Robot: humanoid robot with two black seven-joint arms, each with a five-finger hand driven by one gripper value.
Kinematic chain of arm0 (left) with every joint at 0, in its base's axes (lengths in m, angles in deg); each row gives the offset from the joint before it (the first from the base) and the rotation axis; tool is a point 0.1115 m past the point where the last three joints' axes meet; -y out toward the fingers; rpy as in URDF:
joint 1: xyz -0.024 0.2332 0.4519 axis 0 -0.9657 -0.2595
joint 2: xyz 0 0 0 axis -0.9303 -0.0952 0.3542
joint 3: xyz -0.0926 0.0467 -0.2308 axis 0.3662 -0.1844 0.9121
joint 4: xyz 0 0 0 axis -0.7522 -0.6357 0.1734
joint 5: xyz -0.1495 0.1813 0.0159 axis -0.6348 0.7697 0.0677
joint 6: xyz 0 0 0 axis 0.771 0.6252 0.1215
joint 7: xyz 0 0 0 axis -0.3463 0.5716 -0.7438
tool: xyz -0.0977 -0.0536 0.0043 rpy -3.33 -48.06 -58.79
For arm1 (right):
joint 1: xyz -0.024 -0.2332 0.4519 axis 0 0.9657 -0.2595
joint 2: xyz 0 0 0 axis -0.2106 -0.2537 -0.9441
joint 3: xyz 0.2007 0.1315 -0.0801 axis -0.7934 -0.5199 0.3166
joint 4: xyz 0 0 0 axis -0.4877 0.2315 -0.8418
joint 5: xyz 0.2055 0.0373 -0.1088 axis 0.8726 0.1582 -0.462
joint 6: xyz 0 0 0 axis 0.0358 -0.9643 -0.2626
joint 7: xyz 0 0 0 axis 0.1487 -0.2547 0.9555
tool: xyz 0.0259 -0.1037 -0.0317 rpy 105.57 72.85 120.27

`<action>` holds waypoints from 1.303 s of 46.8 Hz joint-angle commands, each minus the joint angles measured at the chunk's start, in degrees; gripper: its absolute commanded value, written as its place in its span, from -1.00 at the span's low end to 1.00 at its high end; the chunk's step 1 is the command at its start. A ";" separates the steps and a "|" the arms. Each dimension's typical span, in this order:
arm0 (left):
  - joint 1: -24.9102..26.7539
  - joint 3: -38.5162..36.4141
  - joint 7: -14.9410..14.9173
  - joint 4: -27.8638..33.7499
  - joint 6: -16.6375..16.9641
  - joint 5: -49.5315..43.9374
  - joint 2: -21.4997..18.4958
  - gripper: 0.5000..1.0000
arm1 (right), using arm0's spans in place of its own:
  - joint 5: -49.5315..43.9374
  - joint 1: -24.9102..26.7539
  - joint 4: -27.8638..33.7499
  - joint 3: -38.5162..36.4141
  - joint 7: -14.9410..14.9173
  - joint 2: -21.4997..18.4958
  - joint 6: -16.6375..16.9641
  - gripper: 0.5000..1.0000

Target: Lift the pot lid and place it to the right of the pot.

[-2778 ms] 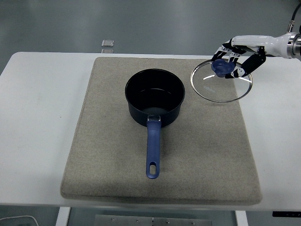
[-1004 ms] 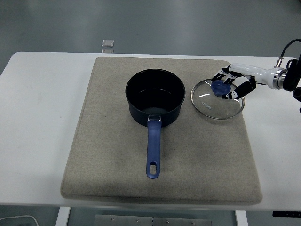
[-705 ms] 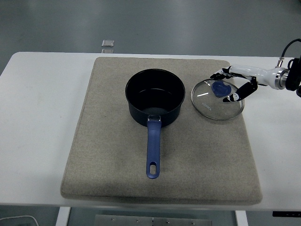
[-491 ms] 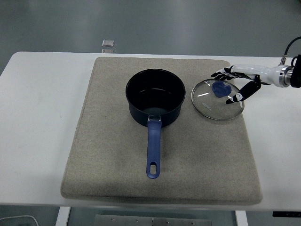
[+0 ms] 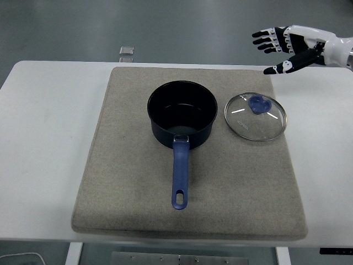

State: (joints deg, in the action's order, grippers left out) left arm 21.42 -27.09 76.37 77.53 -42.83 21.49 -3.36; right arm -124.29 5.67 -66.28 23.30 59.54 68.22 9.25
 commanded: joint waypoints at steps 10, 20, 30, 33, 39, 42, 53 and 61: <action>0.01 0.00 0.00 0.05 0.00 0.00 0.00 1.00 | 14.67 0.46 0.62 -0.05 2.87 -2.93 -6.66 0.65; 0.01 0.00 0.00 0.05 0.00 0.00 0.00 1.00 | 23.19 1.24 2.03 0.03 3.22 -5.40 -7.46 0.64; 0.01 0.00 0.00 -0.03 0.00 0.00 0.00 1.00 | 33.92 3.35 2.47 0.21 3.40 -6.89 -9.56 0.64; 0.01 0.00 0.00 -0.03 0.00 0.00 0.00 1.00 | 36.82 4.32 2.47 0.03 4.62 -7.77 -9.92 0.64; 0.01 0.00 0.00 -0.03 0.00 0.00 0.00 1.00 | 42.09 5.82 2.91 0.03 6.65 -8.74 -10.80 0.64; 0.01 0.00 0.00 0.05 0.00 0.00 0.00 1.00 | 43.68 6.08 3.26 0.12 6.83 -9.09 -10.88 0.64; 0.01 0.00 0.00 -0.03 0.00 0.00 0.00 1.00 | 49.48 6.96 6.16 0.03 8.50 -10.76 -12.64 0.64; 0.01 0.00 0.00 0.05 0.00 0.00 0.00 1.00 | 49.57 7.66 7.04 -0.06 8.23 -10.85 -12.82 0.65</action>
State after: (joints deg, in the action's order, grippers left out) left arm 21.44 -27.09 76.38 77.52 -42.83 21.48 -3.36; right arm -74.65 13.28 -59.38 23.29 68.03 57.31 -3.46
